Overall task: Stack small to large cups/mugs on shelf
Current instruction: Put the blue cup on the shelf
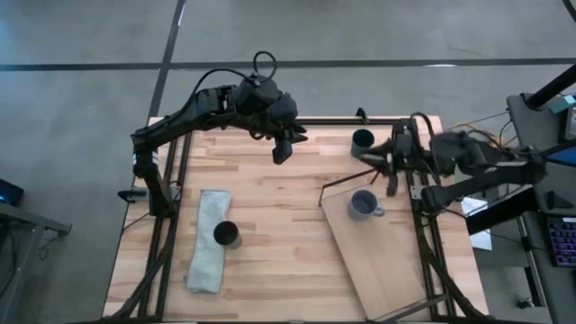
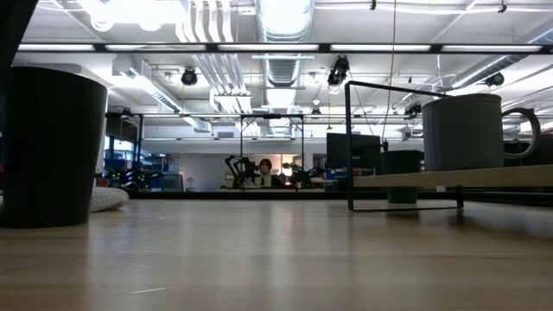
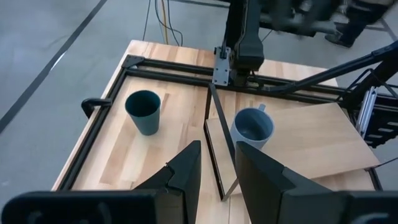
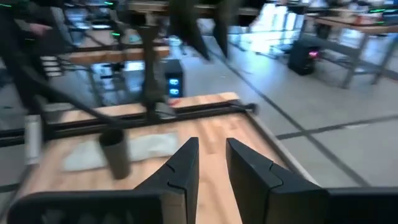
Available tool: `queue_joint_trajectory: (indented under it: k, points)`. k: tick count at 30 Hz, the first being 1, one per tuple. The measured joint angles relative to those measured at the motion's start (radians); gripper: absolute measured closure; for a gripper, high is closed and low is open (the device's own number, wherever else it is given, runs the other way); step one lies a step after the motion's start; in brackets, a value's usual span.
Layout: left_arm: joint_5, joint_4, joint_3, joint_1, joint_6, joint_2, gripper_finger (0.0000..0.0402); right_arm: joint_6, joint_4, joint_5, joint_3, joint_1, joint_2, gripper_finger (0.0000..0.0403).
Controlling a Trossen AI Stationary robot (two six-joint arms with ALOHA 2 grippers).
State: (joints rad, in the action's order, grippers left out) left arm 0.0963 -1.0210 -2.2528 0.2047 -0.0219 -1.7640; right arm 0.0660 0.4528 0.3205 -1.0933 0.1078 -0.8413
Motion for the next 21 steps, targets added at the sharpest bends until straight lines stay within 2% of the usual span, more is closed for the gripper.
queue_joint_trajectory:
  k: [3, 5, 9, 11, 16, 21]
  points:
    - [0.0, -0.023, 0.0, -0.001, 0.0, 0.006, 0.0316, -0.019, 0.022, -0.055, 0.0, -0.16, -0.005, 0.0328]
    - [0.0, -0.03, 0.0, -0.003, 0.0, 0.012, 0.0316, -0.004, 0.07, -0.13, 0.001, -0.282, -0.006, 0.0328]
    - [0.0, -0.037, 0.0, -0.01, 0.001, 0.018, 0.0316, 0.076, 0.224, -0.403, 0.002, -0.537, -0.037, 0.0328]
    - [0.0, -0.036, 0.0, -0.01, 0.002, 0.021, 0.0316, 0.087, 0.301, -0.487, 0.006, -0.639, -0.074, 0.0328]
    - [-0.002, -0.036, 0.001, -0.01, 0.001, 0.028, 0.0316, 0.062, 0.321, -0.502, 0.01, -0.784, -0.184, 0.0328]
    - [-0.004, -0.036, 0.001, -0.01, 0.002, 0.032, 0.0316, 0.118, 0.319, -0.504, 0.002, -0.824, -0.3, 0.0328]
